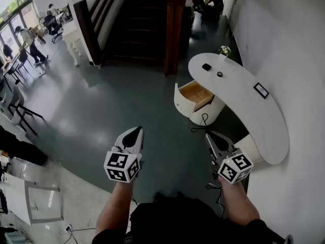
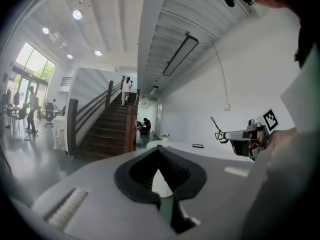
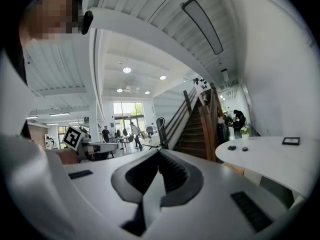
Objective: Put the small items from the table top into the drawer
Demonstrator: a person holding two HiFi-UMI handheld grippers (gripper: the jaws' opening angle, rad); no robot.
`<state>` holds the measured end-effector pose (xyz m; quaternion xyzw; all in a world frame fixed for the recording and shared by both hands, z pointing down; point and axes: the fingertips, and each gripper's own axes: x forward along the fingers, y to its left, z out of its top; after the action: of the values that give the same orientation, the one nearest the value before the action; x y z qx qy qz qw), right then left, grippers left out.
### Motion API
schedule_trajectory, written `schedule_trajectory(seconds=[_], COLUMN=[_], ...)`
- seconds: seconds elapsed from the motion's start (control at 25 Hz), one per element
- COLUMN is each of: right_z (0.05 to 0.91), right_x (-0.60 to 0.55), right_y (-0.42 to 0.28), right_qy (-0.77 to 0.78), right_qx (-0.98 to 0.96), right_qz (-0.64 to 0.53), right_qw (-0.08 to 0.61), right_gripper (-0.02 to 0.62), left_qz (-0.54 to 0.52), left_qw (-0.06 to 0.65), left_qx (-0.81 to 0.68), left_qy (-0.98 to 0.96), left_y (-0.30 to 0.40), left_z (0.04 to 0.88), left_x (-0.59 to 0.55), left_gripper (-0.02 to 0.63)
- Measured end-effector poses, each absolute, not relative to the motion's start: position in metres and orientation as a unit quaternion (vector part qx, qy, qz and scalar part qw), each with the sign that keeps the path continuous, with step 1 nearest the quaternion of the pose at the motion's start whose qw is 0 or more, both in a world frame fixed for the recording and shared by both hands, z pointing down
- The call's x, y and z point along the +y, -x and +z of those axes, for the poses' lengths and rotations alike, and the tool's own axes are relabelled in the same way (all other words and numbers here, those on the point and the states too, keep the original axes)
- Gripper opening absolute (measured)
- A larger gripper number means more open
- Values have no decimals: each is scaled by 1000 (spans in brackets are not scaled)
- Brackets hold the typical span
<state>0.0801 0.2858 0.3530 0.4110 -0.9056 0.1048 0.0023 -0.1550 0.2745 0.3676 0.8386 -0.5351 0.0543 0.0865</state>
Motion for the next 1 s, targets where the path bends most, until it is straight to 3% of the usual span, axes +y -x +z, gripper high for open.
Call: schedule_trajectory(seconds=[1.0], right_z=[356], right_x=[287], right_y=[-155], right_qy=[-422], right_qx=[-898], right_qz=[119], right_qw=[-28], right_gripper=[12], left_qz=[59], left_qw=[85], left_qx=[-528], left_qy=[-843], left_y=[78], left_z=[367], left_x=[271], left_gripper=[12])
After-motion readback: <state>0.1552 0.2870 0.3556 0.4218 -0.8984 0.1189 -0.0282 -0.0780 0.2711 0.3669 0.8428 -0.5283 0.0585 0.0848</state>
